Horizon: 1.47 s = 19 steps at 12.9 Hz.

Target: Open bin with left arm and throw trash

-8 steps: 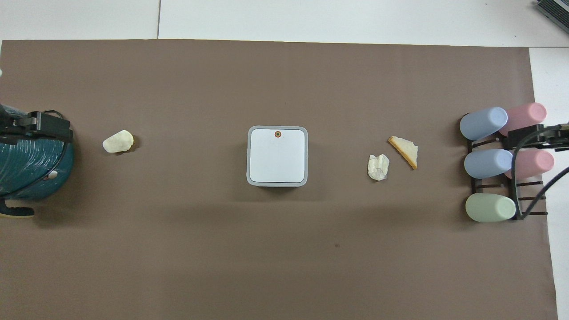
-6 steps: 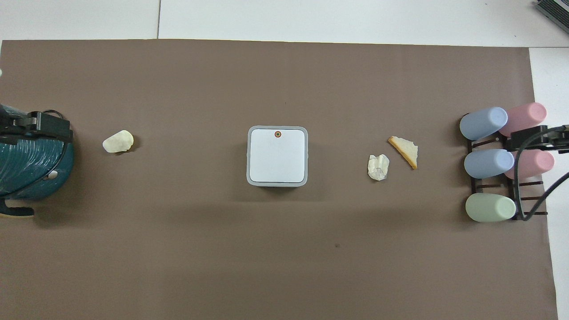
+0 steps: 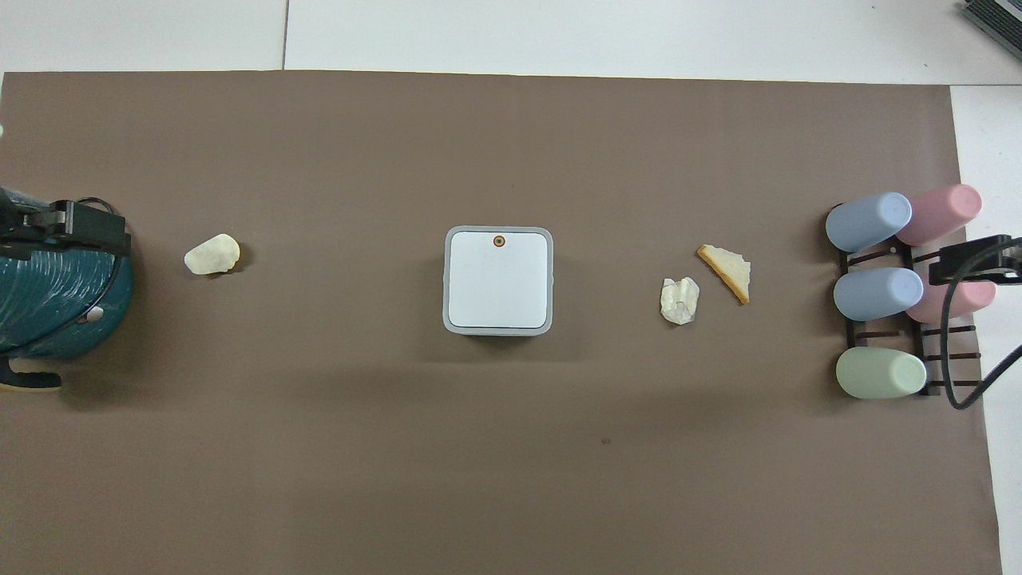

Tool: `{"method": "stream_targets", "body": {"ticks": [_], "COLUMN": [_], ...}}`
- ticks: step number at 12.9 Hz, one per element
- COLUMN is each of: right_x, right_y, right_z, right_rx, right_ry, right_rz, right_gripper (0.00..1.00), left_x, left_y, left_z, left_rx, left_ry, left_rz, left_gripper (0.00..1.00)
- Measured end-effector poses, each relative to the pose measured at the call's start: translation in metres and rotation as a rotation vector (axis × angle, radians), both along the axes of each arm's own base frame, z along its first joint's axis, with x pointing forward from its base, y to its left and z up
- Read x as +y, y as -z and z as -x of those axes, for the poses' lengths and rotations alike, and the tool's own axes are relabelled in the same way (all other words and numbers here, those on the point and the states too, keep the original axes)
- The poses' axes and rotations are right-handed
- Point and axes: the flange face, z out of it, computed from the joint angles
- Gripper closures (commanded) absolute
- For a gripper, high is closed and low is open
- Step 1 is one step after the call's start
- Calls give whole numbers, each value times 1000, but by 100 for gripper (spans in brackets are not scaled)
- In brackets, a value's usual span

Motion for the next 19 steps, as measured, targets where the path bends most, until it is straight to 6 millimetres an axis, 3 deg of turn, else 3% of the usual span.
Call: {"method": "stream_targets", "body": {"ticks": [7,14,16,19], "right_x": [23,32,32,32], "right_y": [1,0,0,0], "right_z": [0,0,0,0], "right_rx": [14,14,14,14], "right_ry": [-41,-57,-58,-58], "right_rz": [2,3,3,3], "right_gripper": [0,0,0,0], "left_x": [0,-2,-11,-47], "left_y": [0,0,2,14], "left_z": [0,0,1,11], "left_rx": [-1,-1,4,18], "left_ry": [1,4,19,73], "left_rz": [0,0,1,0], "left_gripper": [0,0,0,0]}}
